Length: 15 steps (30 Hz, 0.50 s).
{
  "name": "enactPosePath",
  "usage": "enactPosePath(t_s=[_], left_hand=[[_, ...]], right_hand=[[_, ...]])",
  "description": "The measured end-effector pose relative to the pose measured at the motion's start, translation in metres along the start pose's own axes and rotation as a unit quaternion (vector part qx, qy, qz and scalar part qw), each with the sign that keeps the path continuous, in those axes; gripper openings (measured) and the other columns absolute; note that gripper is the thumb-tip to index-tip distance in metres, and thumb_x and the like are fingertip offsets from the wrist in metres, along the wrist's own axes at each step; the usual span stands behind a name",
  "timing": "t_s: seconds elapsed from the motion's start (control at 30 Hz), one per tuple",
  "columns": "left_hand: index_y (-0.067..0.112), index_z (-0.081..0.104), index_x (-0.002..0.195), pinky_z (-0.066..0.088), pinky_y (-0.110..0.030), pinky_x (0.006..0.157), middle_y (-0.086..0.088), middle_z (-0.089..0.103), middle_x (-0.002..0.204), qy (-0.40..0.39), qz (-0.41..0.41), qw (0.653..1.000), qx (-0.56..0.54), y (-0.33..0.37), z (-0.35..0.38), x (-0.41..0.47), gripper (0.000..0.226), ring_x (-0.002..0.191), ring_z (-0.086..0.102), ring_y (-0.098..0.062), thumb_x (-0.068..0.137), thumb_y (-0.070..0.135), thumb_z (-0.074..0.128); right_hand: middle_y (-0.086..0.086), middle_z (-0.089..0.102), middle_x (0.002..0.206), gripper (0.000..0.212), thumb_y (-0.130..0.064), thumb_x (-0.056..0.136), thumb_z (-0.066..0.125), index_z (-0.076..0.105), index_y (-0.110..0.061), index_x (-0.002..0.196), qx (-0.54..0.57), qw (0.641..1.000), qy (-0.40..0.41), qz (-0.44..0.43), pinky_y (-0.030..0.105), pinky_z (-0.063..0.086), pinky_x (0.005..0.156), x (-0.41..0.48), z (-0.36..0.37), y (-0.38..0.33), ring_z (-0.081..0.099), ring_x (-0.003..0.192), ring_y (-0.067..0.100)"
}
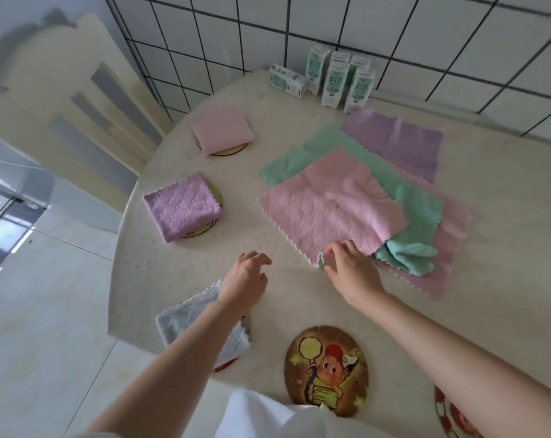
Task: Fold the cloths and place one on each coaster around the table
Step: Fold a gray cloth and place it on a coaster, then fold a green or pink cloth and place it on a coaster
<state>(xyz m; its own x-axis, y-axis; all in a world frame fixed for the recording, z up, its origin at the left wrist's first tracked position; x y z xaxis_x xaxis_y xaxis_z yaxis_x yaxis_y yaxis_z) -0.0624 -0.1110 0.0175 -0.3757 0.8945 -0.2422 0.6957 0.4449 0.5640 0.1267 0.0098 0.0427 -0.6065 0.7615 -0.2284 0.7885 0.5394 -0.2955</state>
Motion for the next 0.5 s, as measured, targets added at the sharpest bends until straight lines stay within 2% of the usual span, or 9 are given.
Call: enactPosePath(t_s=[0.1,0.2,0.27,0.33,0.4,0.5], left_hand=[[0.017,0.055,0.129,0.042,-0.034,0.102,0.001,0.056,0.132,-0.03,0.056,0.998,0.021,0.026,0.018,0.015,0.044,0.125,0.043,-0.017,0.088,0.003,0.053],[0.019,0.052,0.134,0.043,-0.037,0.101,0.003,0.054,0.135,-0.057,0.094,0.993,0.033,0.042,0.033,0.028,0.049,0.128,0.04,-0.015,0.087,0.004,0.054],[0.022,0.05,0.134,0.044,-0.037,0.101,0.006,0.054,0.135,-0.069,0.107,0.991,0.033,0.047,0.04,0.035,0.051,0.128,0.04,-0.014,0.086,0.006,0.055],[0.022,0.048,0.136,0.043,-0.035,0.102,0.006,0.052,0.137,-0.068,0.116,0.99,0.041,0.051,0.045,0.04,0.051,0.13,0.038,-0.013,0.087,0.01,0.058],[0.02,0.048,0.136,0.04,-0.035,0.106,0.004,0.051,0.138,-0.052,0.137,0.988,0.044,0.055,0.047,0.047,0.052,0.133,0.037,-0.015,0.086,0.015,0.062],[0.019,0.053,0.129,0.034,-0.038,0.11,0.003,0.055,0.134,-0.03,0.184,0.982,0.029,0.063,0.047,0.061,0.053,0.132,0.04,-0.019,0.079,0.014,0.069]], right_hand=[[0.003,0.044,0.111,0.038,-0.011,0.082,0.067,0.043,-0.016,0.112,-0.057,0.998,-0.031,-0.013,0.04,0.054,0.059,0.017,0.007,0.015,0.059,0.083,0.025],[0.007,0.045,0.103,0.044,0.007,0.071,0.067,0.044,-0.011,0.105,-0.075,0.995,-0.062,-0.025,0.04,0.053,0.051,0.03,0.02,0.022,0.058,0.063,0.026],[0.006,0.049,0.099,0.034,0.005,0.077,0.063,0.046,-0.011,0.102,-0.092,0.993,-0.059,-0.035,0.035,0.049,0.051,0.033,0.019,0.021,0.059,0.064,0.026],[0.004,0.057,0.099,0.017,-0.002,0.087,0.053,0.05,-0.012,0.101,-0.083,0.994,-0.057,-0.052,0.031,0.041,0.054,0.032,0.01,0.02,0.063,0.075,0.027],[0.003,0.062,0.099,0.009,-0.013,0.091,0.052,0.056,-0.012,0.099,-0.021,0.997,-0.021,-0.068,0.03,0.04,0.055,0.029,-0.002,0.019,0.064,0.079,0.025],[-0.002,0.062,0.093,0.006,-0.018,0.091,0.052,0.057,-0.016,0.094,0.103,0.991,0.024,-0.078,0.033,0.049,0.06,0.022,-0.025,0.023,0.061,0.077,0.017]])
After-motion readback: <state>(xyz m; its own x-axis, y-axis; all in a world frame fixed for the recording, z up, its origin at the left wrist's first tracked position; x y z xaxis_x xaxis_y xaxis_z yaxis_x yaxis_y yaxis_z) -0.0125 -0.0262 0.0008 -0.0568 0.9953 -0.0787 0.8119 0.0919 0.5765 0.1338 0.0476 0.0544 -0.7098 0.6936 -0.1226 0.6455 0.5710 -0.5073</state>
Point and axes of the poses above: each hand's wrist, its own x-axis towards the middle knuckle, its own z-axis out of the palm, y = z × x, the point moved 1 cm from there along x, towards the middle knuckle
